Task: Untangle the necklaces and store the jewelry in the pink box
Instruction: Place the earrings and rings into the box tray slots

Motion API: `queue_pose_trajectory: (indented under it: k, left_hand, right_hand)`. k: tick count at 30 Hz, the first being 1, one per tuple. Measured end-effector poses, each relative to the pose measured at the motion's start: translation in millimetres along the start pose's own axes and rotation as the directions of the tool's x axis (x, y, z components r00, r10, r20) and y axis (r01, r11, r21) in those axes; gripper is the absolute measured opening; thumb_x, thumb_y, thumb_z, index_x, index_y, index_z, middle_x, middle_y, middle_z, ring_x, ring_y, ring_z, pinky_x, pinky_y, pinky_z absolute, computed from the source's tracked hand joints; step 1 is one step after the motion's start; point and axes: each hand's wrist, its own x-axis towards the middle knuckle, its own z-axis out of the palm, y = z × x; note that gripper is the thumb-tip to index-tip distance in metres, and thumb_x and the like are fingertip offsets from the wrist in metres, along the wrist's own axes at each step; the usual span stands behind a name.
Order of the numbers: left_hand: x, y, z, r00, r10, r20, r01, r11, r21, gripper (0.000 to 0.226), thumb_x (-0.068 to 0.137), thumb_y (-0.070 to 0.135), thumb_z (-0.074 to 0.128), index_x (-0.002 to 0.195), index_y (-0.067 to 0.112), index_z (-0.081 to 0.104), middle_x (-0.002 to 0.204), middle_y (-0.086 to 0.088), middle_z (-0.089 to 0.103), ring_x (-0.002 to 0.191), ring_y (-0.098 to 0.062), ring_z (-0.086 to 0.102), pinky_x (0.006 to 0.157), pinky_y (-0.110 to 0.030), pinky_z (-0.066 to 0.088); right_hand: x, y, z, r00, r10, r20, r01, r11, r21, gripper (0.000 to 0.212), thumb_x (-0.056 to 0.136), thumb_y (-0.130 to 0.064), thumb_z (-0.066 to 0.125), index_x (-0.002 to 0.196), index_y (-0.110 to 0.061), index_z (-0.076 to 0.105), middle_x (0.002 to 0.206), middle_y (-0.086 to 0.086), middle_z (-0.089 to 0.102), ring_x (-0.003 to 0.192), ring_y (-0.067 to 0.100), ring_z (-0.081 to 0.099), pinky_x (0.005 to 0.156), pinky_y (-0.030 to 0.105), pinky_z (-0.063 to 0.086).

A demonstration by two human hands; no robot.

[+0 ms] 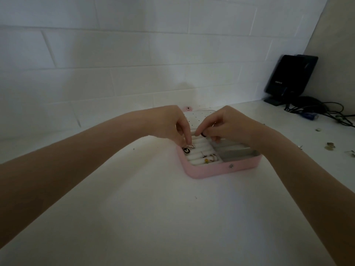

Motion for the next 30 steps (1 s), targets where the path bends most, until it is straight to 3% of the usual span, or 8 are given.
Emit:
queue_pose_trajectory:
  k: [4,7,12,19,23,27,30]
  left_hand:
    - [-0.9,-2.8,-5.5,0.993,-0.048,-0.108,0.043,0.998,-0.052,0.005,0.077,0.015,0.073,0.079,0.019,0.074,0.057,0.005,0.048,0.042,-0.002,0.039,0.040,-0.009,0.024]
    - [-0.5,1.4,-1.8,0.990,-0.063,-0.123,0.070,0.996,0.054,0.002,0.077,0.023,0.074,0.077,0.022,0.072,0.057,0.009,0.048,0.041,0.001,0.042,0.045,-0.012,0.029]
    - [-0.2,6.8,7.0,0.988,-0.104,-0.111,0.121,0.981,0.153,0.013,0.074,0.032,0.075,0.069,0.028,0.063,0.055,0.012,0.043,0.046,-0.003,0.041,0.042,-0.011,0.027]
    - [2.5,7.4,9.0,0.989,-0.137,-0.057,0.144,0.978,0.148,0.010,0.073,0.026,0.076,0.072,0.022,0.067,0.041,0.013,0.040,0.034,0.002,0.042,0.035,-0.008,0.025]
    - [4.6,8.2,8.8,0.989,-0.139,-0.045,0.144,0.979,0.144,0.010,0.074,0.025,0.076,0.077,0.018,0.070,0.048,0.010,0.042,0.041,-0.005,0.040,0.038,-0.010,0.026]
    - [4.1,7.4,7.5,0.988,-0.151,-0.031,0.153,0.982,0.111,0.011,0.075,0.025,0.075,0.080,0.016,0.071,0.054,0.008,0.044,0.050,-0.007,0.040,0.046,-0.016,0.029]
    - [1.1,4.4,3.6,0.986,-0.142,-0.092,0.144,0.990,0.014,0.012,0.078,0.024,0.072,0.085,0.015,0.072,0.062,0.008,0.051,0.057,-0.006,0.044,0.053,-0.017,0.032]
  right_hand:
    - [4.0,-1.5,7.1,1.000,0.022,0.003,-0.022,0.999,-0.029,0.020,0.082,-0.001,0.063,0.078,-0.018,0.073,0.047,-0.011,0.059,0.044,-0.002,0.053,0.054,0.009,0.044]
    - [4.2,-3.0,13.7,1.000,-0.014,0.007,0.015,0.993,-0.115,0.015,0.075,-0.013,0.074,0.070,-0.027,0.071,0.054,-0.005,0.059,0.045,0.000,0.046,0.052,0.006,0.035]
    - [1.5,-2.3,17.3,0.999,-0.024,-0.025,0.019,0.982,-0.189,0.008,0.070,-0.024,0.079,0.070,-0.029,0.072,0.040,-0.015,0.045,0.045,0.002,0.039,0.047,0.010,0.029]
    - [2.6,-5.7,20.8,1.000,-0.012,-0.005,0.010,0.970,-0.243,0.010,0.074,-0.019,0.077,0.074,-0.027,0.071,0.055,-0.010,0.049,0.050,0.002,0.043,0.050,0.012,0.032]
    - [6.3,-11.0,20.8,1.000,-0.003,0.028,0.011,0.955,-0.296,0.010,0.075,-0.014,0.074,0.080,-0.021,0.075,0.055,-0.013,0.050,0.049,-0.001,0.045,0.048,0.007,0.033]
    - [5.8,-12.4,19.6,0.999,0.015,0.035,-0.004,0.956,-0.294,0.011,0.074,-0.017,0.075,0.077,-0.027,0.073,0.055,-0.011,0.052,0.049,0.002,0.044,0.049,0.009,0.033]
    - [0.7,-9.6,12.6,0.999,0.020,-0.025,-0.024,0.988,-0.153,0.016,0.079,-0.011,0.070,0.077,-0.027,0.073,0.060,-0.005,0.061,0.053,0.001,0.054,0.058,0.011,0.044]
